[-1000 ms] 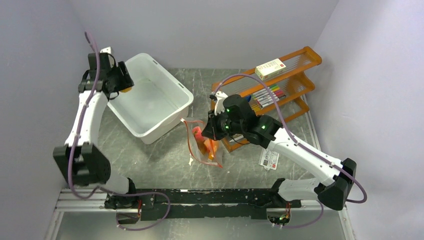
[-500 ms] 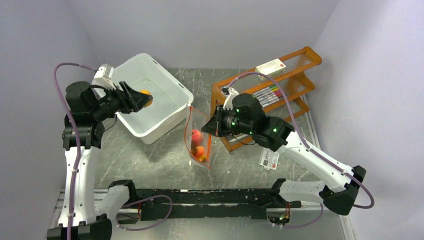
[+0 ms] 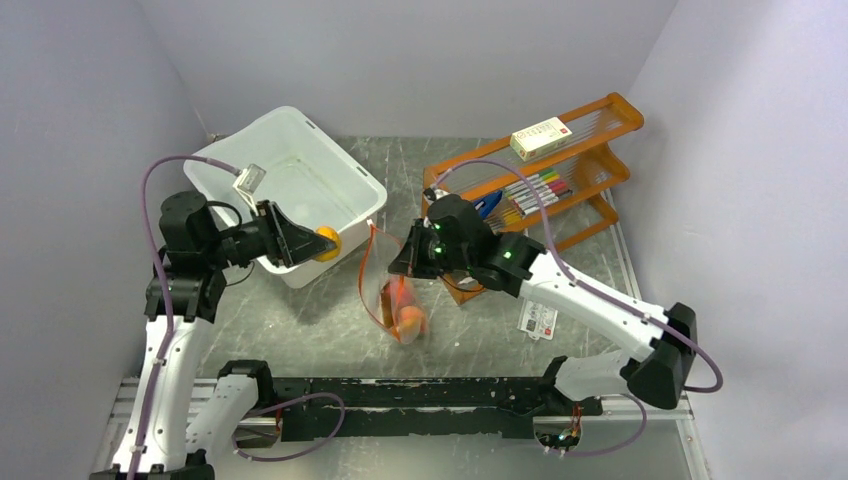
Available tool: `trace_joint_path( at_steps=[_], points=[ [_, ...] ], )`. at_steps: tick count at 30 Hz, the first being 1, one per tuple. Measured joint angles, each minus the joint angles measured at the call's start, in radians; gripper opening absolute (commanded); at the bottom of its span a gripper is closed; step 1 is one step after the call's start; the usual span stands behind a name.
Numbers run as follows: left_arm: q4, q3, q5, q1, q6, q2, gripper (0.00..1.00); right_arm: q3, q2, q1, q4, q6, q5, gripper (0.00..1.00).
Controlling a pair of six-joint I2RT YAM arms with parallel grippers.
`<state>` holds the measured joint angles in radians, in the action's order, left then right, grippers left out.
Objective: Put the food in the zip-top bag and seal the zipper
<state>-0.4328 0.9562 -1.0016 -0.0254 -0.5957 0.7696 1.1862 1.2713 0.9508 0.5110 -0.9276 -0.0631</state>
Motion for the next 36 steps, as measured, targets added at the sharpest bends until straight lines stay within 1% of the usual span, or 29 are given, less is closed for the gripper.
trace_joint_path(
  at_steps=[4,10,19,20,24,28,33,36],
  points=[
    [0.045,-0.050,-0.069,-0.010,-0.031,0.012,0.49,0.027,0.060,0.003,-0.027,-0.015,0.003,0.00],
    [0.172,-0.156,-0.136,-0.023,-0.124,-0.018,0.51,0.014,0.067,0.011,-0.093,-0.042,-0.005,0.00],
    [0.495,-0.310,-0.174,-0.059,-0.352,-0.010,0.54,0.000,0.064,0.013,-0.122,-0.035,-0.018,0.00],
    [0.512,-0.319,-0.175,-0.063,-0.366,-0.007,0.54,-0.002,0.064,0.013,-0.125,-0.033,-0.019,0.00],
    [0.538,-0.323,-0.170,-0.085,-0.390,0.004,0.53,-0.003,0.064,0.013,-0.125,-0.019,-0.027,0.00],
    [0.567,-0.315,-0.151,-0.130,-0.414,0.004,0.55,-0.003,0.065,0.013,-0.125,-0.005,-0.038,0.00],
    [0.449,-0.234,-0.079,-0.167,-0.305,0.015,0.59,-0.005,0.064,0.013,-0.138,0.003,-0.047,0.00],
    [0.381,-0.223,-0.034,-0.173,-0.243,0.021,0.59,-0.005,0.064,0.013,-0.140,0.006,-0.050,0.00]
  ],
)
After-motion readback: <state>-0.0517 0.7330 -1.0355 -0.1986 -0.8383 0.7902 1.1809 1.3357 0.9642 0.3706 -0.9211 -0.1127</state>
